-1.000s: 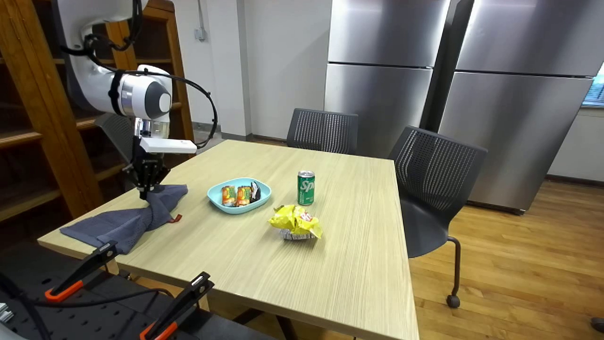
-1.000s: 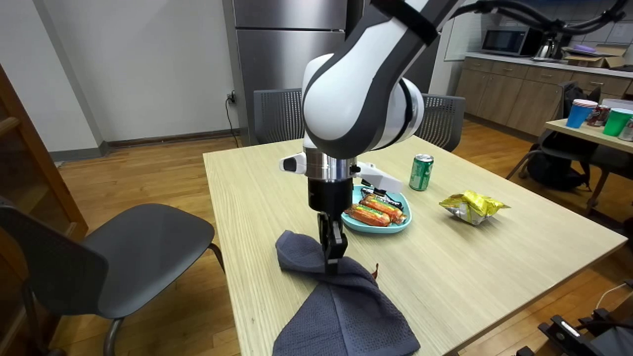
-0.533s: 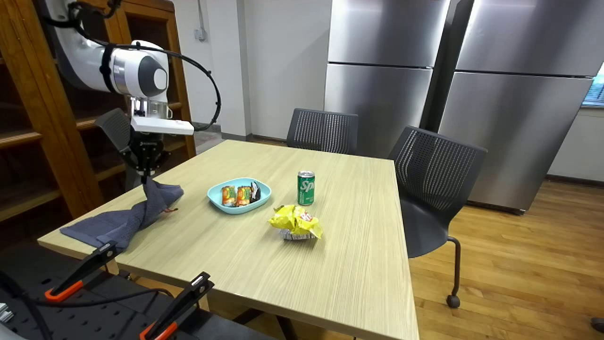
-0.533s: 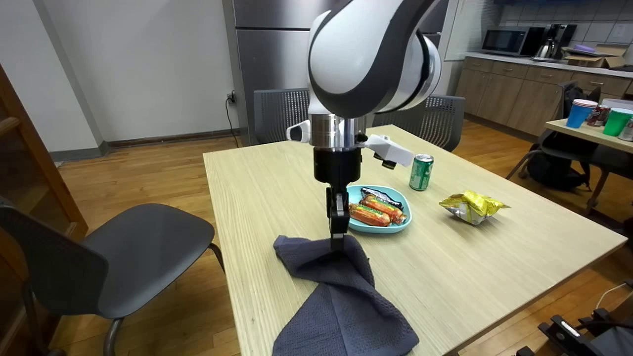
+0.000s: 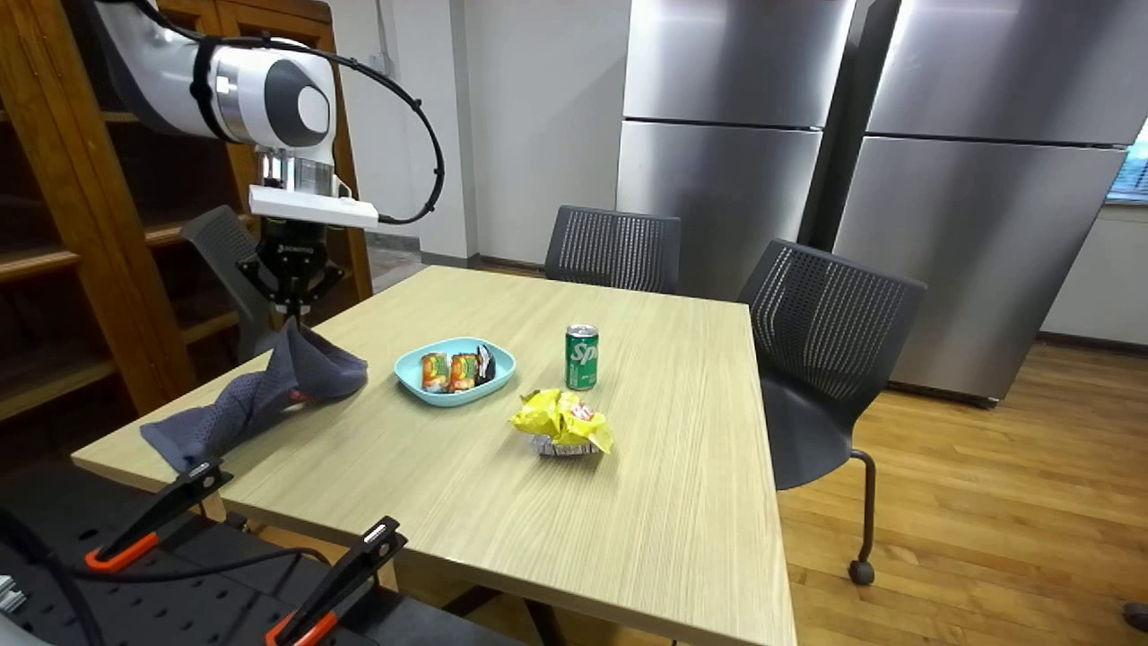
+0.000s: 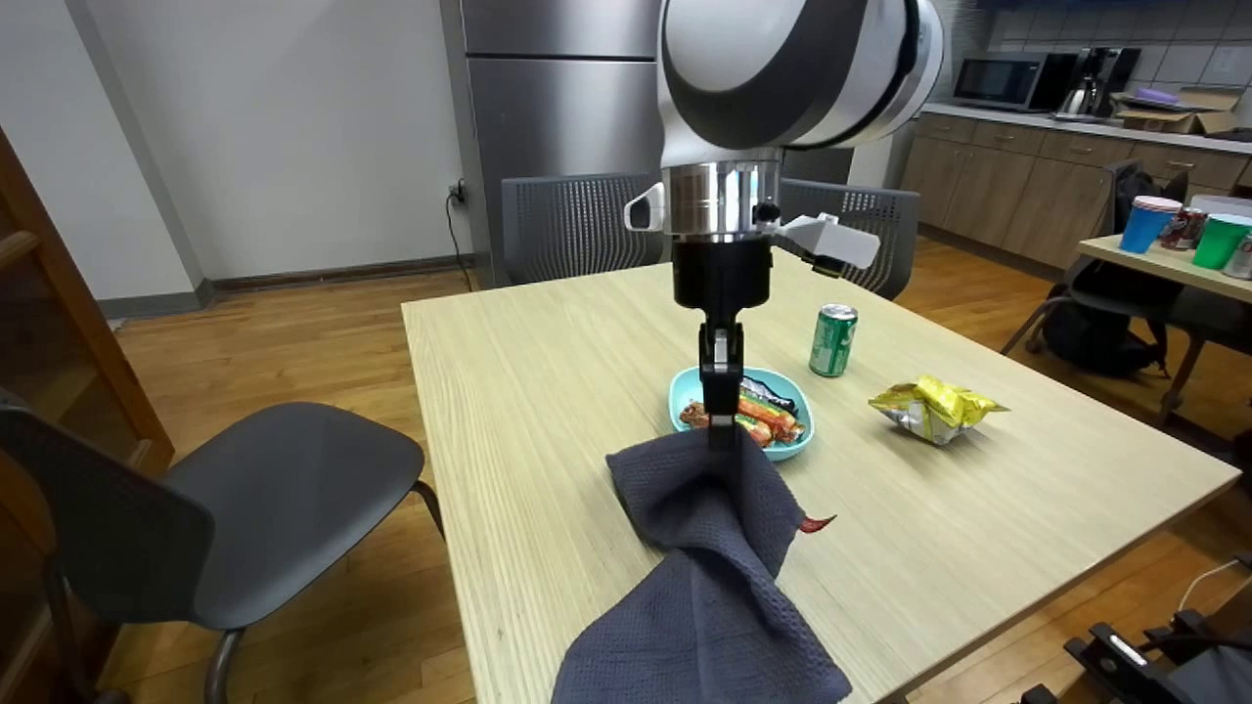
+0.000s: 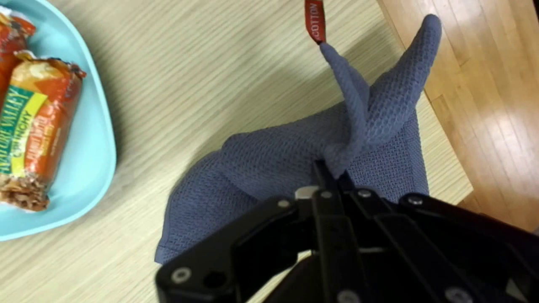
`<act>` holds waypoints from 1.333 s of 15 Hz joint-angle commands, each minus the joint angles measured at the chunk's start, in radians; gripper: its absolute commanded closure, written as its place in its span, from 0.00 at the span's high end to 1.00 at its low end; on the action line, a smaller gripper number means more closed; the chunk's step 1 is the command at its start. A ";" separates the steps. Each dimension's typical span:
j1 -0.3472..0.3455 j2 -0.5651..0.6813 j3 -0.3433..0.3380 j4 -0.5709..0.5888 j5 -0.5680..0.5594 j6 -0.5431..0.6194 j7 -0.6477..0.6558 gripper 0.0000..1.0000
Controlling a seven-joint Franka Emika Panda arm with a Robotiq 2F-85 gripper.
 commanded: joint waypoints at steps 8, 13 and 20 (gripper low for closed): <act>0.039 -0.117 -0.052 0.024 -0.053 -0.186 0.052 0.01; 0.089 -0.162 -0.049 0.054 -0.120 -0.266 0.120 0.01; 0.151 -0.235 -0.035 0.068 -0.203 -0.342 0.201 0.01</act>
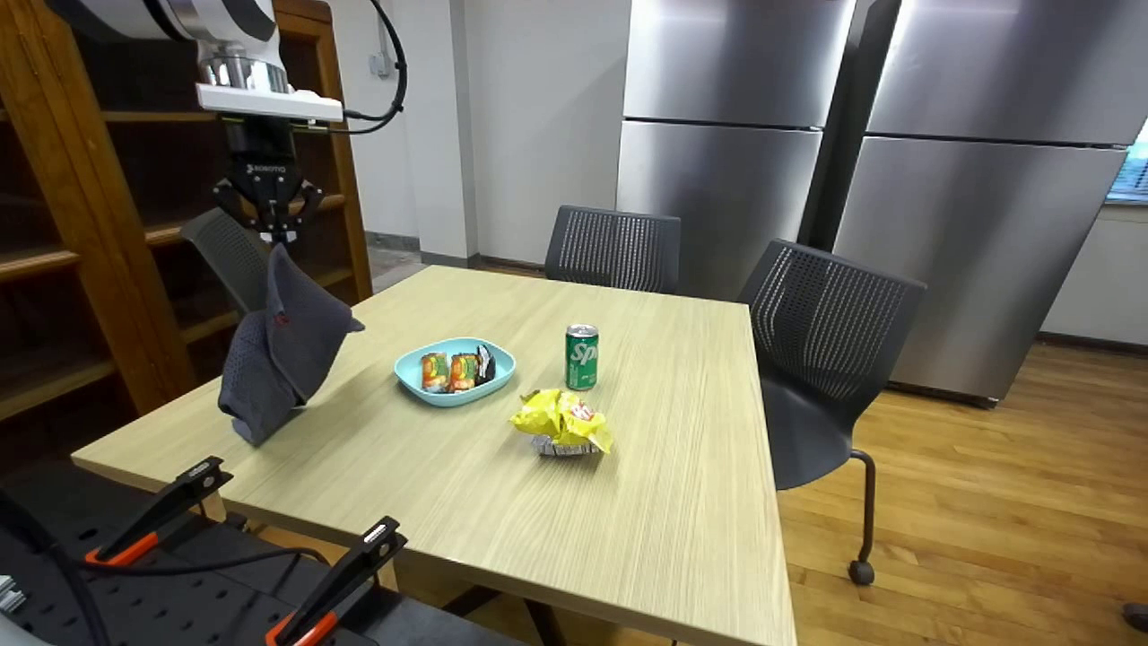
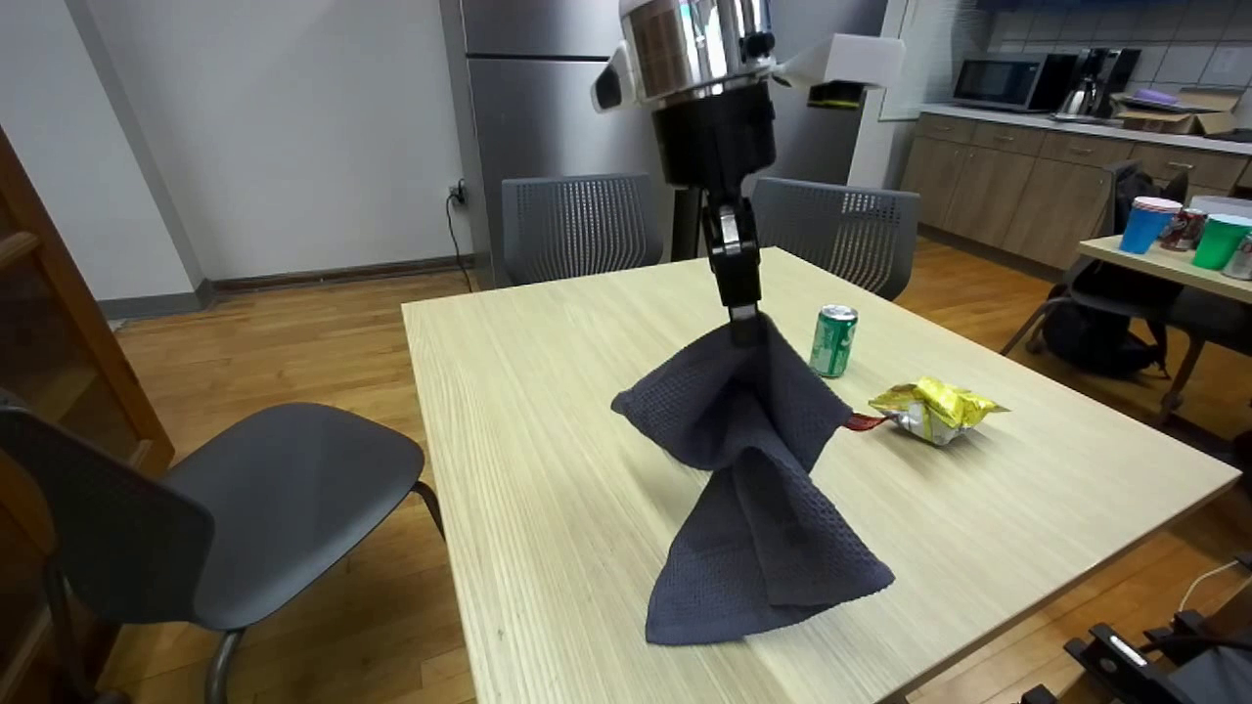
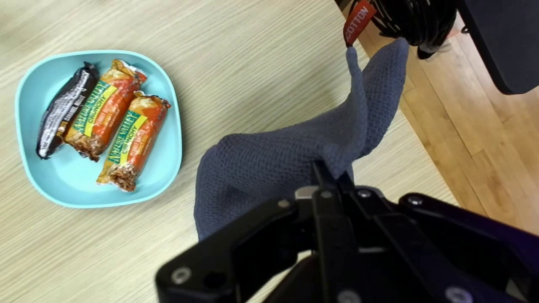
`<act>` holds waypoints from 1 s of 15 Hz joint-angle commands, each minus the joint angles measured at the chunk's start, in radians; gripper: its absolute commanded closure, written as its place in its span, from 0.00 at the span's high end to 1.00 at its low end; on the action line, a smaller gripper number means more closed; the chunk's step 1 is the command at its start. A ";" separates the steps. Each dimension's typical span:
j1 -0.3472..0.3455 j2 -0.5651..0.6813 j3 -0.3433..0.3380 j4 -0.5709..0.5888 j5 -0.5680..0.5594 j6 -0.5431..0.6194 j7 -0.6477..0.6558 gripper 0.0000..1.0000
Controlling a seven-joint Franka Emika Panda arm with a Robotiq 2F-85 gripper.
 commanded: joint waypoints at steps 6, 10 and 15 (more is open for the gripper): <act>0.050 -0.067 0.018 0.024 -0.071 -0.086 0.069 0.01; 0.066 -0.075 0.024 0.038 -0.096 -0.115 0.081 0.01; 0.073 -0.087 0.029 0.061 -0.096 -0.164 0.071 0.01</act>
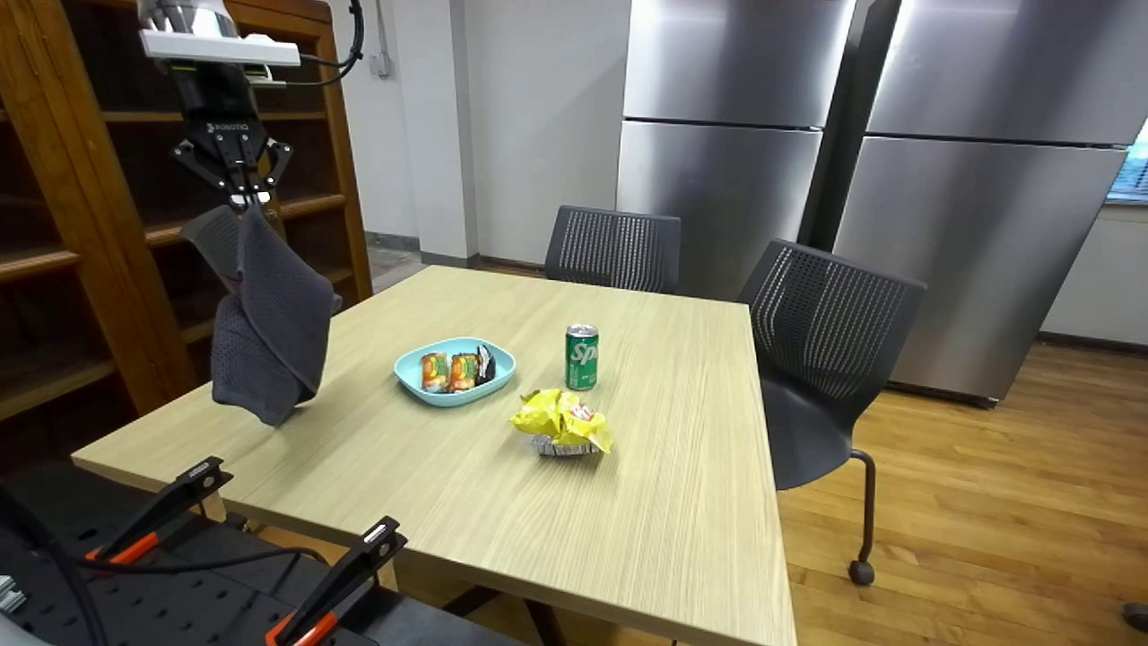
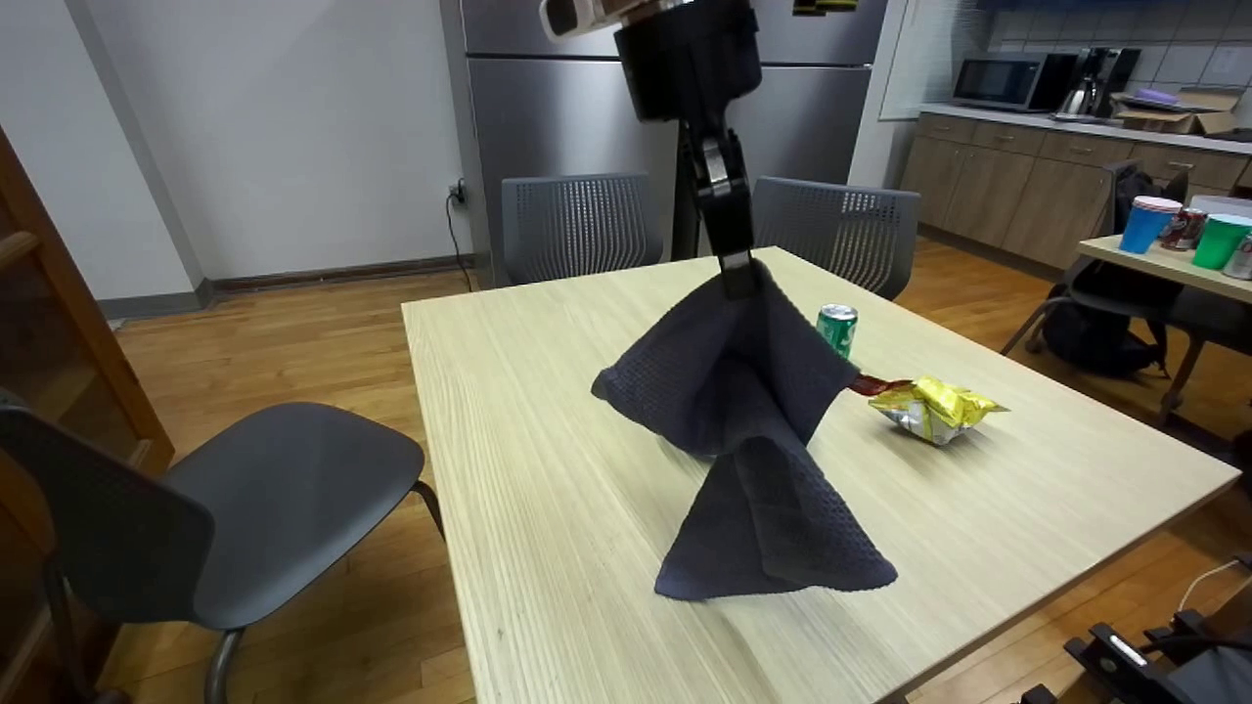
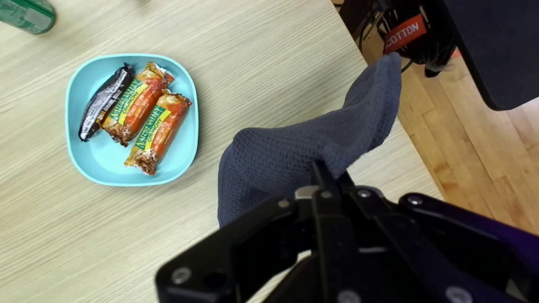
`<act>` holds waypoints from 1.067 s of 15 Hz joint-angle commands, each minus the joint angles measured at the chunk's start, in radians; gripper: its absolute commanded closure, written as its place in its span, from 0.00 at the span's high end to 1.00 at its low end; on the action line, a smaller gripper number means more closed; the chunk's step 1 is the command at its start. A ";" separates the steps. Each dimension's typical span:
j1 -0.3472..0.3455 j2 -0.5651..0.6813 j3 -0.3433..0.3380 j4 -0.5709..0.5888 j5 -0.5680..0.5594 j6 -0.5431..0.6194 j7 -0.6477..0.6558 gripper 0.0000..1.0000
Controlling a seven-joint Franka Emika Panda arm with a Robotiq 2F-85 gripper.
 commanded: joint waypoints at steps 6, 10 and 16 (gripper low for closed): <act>0.012 -0.053 0.022 0.040 -0.023 -0.070 0.024 0.01; 0.020 -0.078 0.033 0.060 -0.018 -0.109 0.014 0.01; 0.011 -0.090 0.025 0.045 0.014 -0.095 -0.011 0.01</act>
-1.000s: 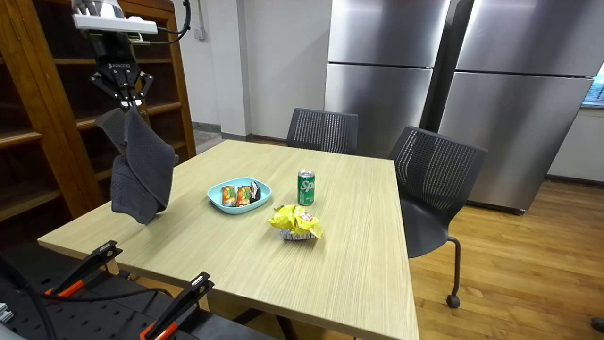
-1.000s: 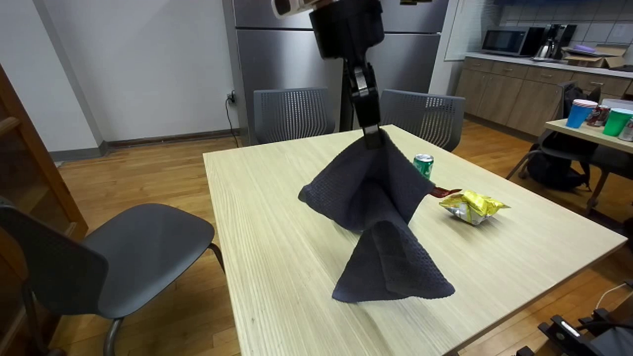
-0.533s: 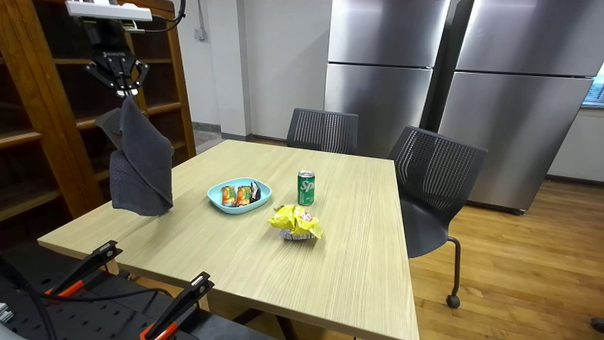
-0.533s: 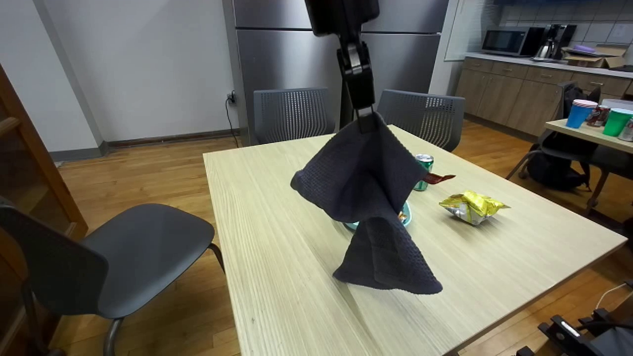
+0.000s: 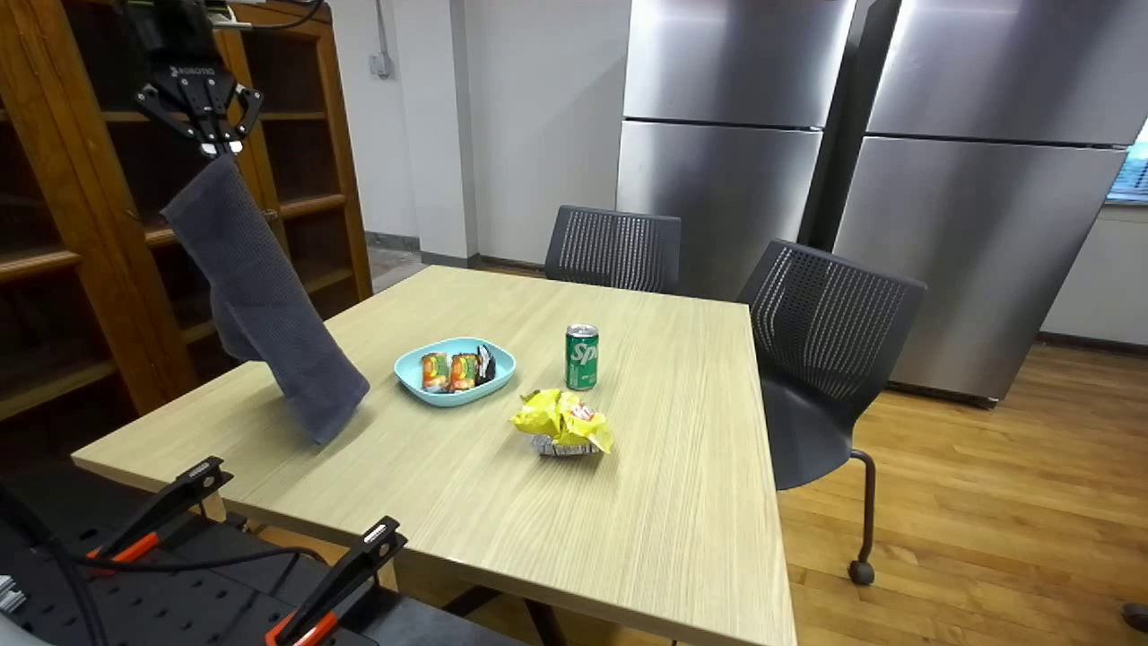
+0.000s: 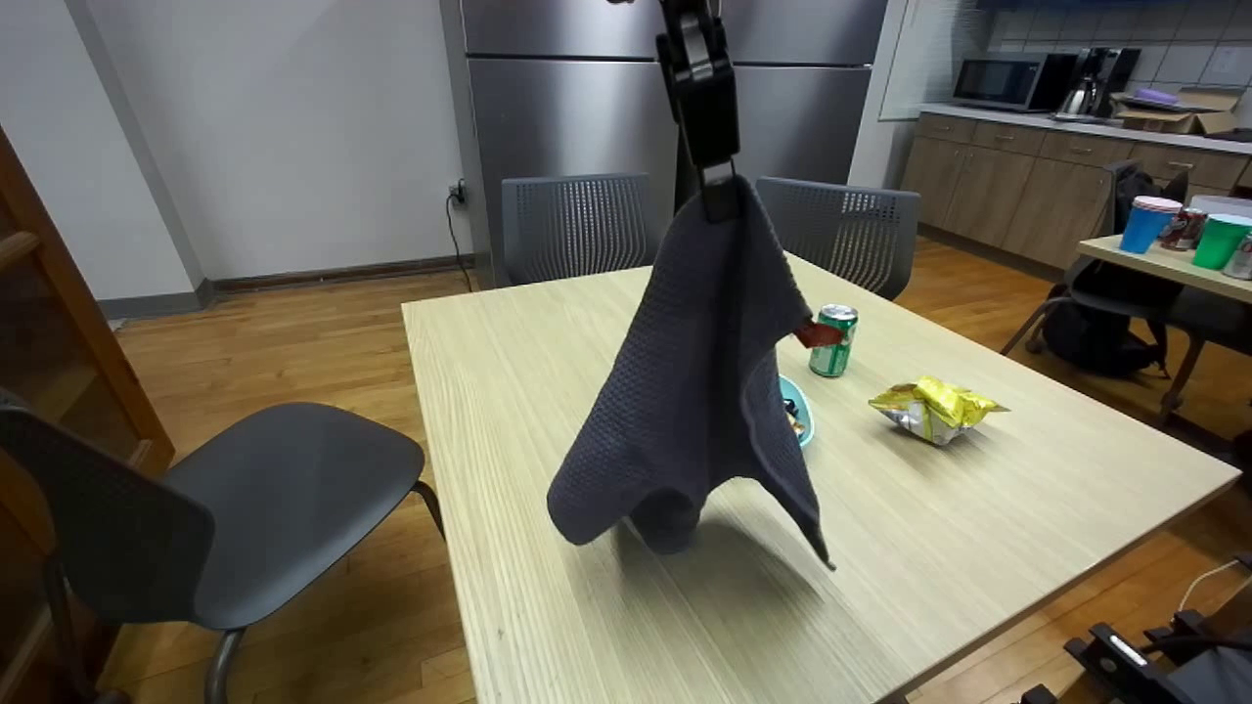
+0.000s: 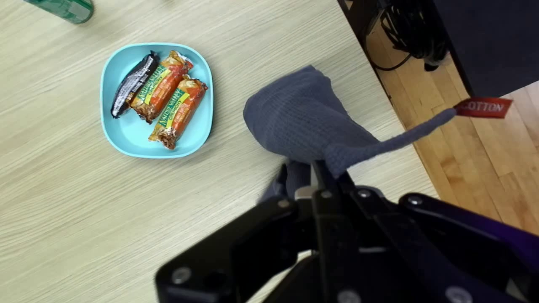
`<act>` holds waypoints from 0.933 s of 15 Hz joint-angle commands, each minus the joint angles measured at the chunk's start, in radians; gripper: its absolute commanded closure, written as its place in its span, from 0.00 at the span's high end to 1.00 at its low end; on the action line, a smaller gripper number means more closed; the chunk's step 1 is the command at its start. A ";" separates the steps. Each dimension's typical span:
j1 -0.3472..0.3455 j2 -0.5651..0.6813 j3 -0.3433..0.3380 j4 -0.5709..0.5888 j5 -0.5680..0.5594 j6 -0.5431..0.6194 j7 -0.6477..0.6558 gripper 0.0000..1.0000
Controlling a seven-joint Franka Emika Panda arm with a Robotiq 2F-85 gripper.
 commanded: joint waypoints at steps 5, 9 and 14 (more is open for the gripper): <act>-0.050 -0.002 -0.035 -0.020 0.052 0.001 -0.065 0.01; -0.089 0.008 -0.063 -0.020 0.085 0.000 -0.132 0.01; -0.142 0.032 -0.105 -0.007 0.122 -0.002 -0.242 0.01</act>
